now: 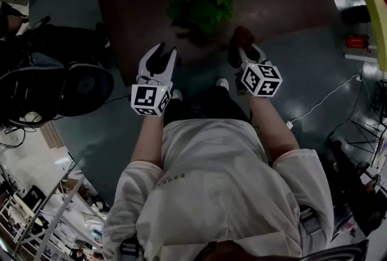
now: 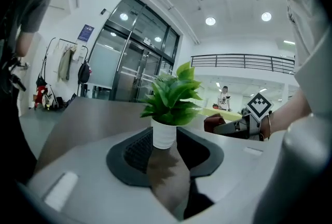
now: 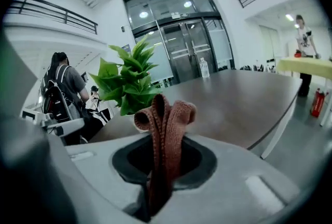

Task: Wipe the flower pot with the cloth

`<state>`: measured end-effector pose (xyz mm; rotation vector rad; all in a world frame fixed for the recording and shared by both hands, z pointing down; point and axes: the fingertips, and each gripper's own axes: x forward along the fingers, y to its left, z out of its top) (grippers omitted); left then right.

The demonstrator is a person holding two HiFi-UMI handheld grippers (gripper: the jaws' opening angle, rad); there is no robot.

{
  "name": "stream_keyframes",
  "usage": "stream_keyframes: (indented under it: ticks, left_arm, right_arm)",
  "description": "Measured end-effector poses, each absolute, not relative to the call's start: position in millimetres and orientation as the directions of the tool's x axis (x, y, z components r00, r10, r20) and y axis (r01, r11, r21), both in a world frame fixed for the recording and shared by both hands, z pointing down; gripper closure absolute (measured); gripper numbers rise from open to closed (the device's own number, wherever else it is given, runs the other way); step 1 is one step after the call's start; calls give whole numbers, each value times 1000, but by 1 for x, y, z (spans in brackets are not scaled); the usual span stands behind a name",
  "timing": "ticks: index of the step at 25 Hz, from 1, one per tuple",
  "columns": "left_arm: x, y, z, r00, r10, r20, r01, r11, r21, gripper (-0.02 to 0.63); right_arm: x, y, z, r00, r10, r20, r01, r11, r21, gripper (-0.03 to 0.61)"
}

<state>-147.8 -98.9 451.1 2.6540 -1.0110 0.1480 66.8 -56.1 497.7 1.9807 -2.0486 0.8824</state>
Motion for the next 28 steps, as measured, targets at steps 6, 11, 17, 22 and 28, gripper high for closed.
stream_keyframes:
  ticks: [6,11,17,22,28]
  left_arm:
    - [-73,-75,463,713,-656,247,-701,-678,223,420]
    - [-41,-86,486,603,-742,293,-794,-592,136,254]
    - [-26,-138,502,554,-787,270,-828,-554,84,98]
    - [-8,-167,509,605,-766,216,-794,-600,99,58]
    - [-10,-197,513,601,-782,164,-799,-592,105,72]
  right_arm:
    - [132,-63,480,-183,-881,437,-964,73,-256,529]
    - [164,-77,467,-248,-886,392,-962,179,-204,531]
    - [166,-105,468,-312,-880,359,-947,261,-185,530]
    - [168,-130,471,-333,-883,332,-941,287,-182,531]
    - [173,-153,470,-324,-900,292,-945,292,-148,531]
